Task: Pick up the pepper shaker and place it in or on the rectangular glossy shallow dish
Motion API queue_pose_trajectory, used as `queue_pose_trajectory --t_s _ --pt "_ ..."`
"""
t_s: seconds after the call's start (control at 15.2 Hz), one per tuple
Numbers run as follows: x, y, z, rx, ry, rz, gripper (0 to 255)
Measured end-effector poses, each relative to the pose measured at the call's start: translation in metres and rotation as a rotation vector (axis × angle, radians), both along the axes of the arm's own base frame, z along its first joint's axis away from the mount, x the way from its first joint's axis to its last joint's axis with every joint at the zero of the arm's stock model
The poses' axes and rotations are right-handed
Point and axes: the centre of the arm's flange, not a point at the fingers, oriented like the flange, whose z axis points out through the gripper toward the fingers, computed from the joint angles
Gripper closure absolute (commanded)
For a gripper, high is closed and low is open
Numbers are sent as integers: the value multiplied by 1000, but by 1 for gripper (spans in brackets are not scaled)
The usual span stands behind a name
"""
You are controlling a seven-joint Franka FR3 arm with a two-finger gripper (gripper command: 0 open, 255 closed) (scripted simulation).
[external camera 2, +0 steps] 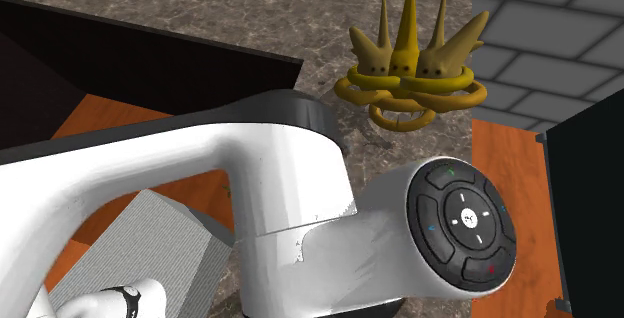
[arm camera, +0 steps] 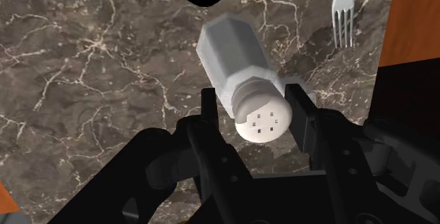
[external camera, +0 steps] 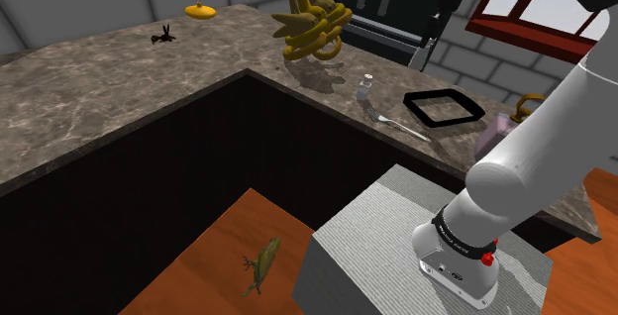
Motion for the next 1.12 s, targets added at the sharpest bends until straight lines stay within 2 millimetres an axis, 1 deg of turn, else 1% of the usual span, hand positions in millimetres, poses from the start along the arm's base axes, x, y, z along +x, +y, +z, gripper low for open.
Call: queue_pose_trajectory --t_s 0.07,0.2,0.4,0.46,0.66,0.79,0.92,1.12 --pt "-9 -10 1 0 0 0 255" --pt "-29 -21 5 0 0 0 255" --pt "-62 -47 7 0 0 0 255" --pt "-72 -51 6 0 0 0 255" --pt "-104 -77 10 0 0 0 255" --pt "-130 -92 10 0 0 0 255" --pt "-139 -99 6 0 0 0 255" --pt "-141 -101 -8 1 0 1 255"
